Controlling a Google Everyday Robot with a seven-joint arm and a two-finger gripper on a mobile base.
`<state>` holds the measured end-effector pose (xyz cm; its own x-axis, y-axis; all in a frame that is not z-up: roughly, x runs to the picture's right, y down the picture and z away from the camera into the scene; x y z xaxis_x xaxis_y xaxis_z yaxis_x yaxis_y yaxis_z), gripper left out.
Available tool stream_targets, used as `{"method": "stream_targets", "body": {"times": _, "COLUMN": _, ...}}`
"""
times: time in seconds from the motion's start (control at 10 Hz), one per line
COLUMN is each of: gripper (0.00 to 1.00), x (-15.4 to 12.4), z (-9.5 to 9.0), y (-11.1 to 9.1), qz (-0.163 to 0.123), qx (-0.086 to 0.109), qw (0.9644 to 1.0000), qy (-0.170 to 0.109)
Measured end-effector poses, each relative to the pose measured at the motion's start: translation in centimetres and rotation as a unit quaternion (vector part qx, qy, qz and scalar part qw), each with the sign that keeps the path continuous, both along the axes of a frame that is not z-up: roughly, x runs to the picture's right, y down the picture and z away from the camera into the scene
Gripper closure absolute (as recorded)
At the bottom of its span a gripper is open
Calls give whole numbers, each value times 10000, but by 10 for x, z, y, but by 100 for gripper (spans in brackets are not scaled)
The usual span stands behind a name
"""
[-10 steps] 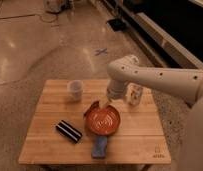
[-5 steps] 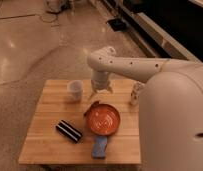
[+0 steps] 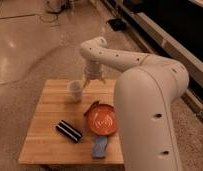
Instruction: Place the ceramic cup in the ceramic bowl
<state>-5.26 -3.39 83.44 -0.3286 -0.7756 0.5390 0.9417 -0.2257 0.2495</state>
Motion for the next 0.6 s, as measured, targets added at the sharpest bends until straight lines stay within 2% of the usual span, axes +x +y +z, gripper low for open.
{"method": "stream_targets", "body": {"times": 0.6, "gripper": 20, "x": -43, "z": 46, "y": -23, "qz": 71, "qx": 214, "qw": 9997, "qy": -90}}
